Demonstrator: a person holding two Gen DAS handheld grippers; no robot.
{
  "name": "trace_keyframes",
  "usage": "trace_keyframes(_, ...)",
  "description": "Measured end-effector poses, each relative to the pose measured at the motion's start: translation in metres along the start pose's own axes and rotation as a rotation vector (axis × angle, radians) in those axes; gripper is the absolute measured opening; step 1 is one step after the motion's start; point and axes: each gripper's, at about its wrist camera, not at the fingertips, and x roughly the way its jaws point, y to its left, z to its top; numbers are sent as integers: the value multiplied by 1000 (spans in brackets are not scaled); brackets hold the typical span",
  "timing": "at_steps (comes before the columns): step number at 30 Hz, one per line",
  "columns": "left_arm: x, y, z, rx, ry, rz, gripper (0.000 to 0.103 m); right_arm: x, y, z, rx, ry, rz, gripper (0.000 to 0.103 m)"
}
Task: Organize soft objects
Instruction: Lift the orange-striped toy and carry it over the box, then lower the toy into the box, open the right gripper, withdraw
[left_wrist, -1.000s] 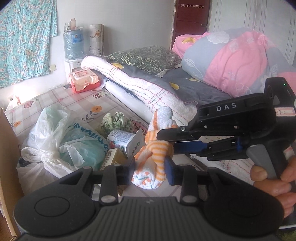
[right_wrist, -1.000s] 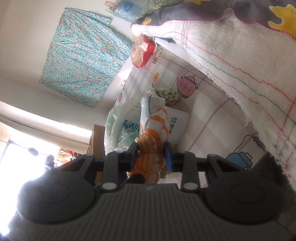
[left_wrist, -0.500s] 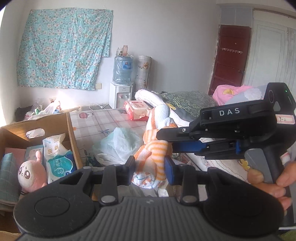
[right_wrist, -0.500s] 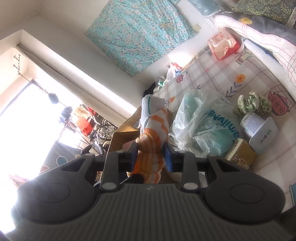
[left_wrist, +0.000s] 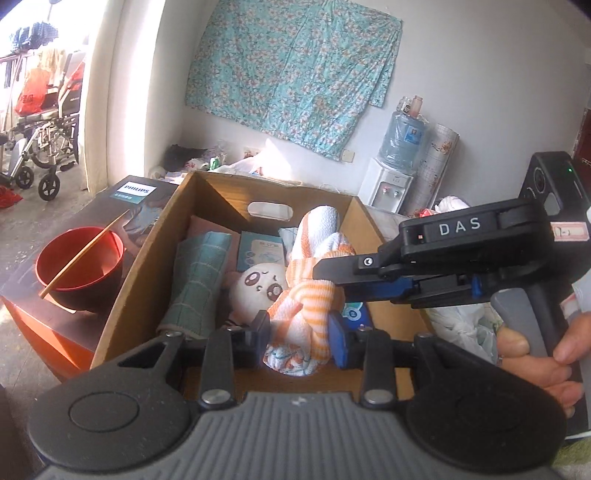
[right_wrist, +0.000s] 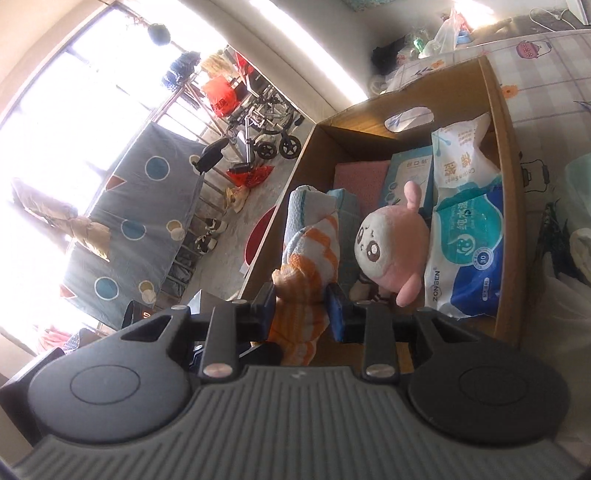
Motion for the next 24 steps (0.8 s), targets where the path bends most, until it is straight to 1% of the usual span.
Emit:
trace_keyframes(2,7,15,-1,-21,24,40,35,27,8,8,-29,56,-5,28)
trace_keyframes(4,14,27,0,-34,43,65,31,53,12,15,-37,119,-3,28)
trace_keyframes(5,16,30,-2,-29,51,67,22,62,11,17,-40,146,2,28)
trace_keyframes(7,22,33,0,-17,69,81,22,83,12,16,-43,198,-14,28)
trace_keyframes(9,28,34,-2,0,97,95,22,95,10,17,-42,225,-40,28)
trace_keyframes(11,35,35,-2,0,112,91,23,99,3,17,-28,239,-48,28)
trace_keyframes(16,38,37,-3,1,112,82,25,112,-26,10,54,294,-95,26)
trace_keyframes(18,38,36,-2,14,112,87,25,121,-35,6,96,322,-88,25)
trace_keyframes(20,38,33,-3,23,113,101,25,125,-36,3,109,338,-84,25)
trace_keyframes(21,38,33,-3,28,113,107,28,125,-34,4,105,332,-79,25)
trace_keyframes(22,37,33,-2,30,114,110,29,126,-33,6,100,330,-79,26)
trace_keyframes(24,35,33,-1,27,117,98,41,124,-32,9,107,324,-71,27)
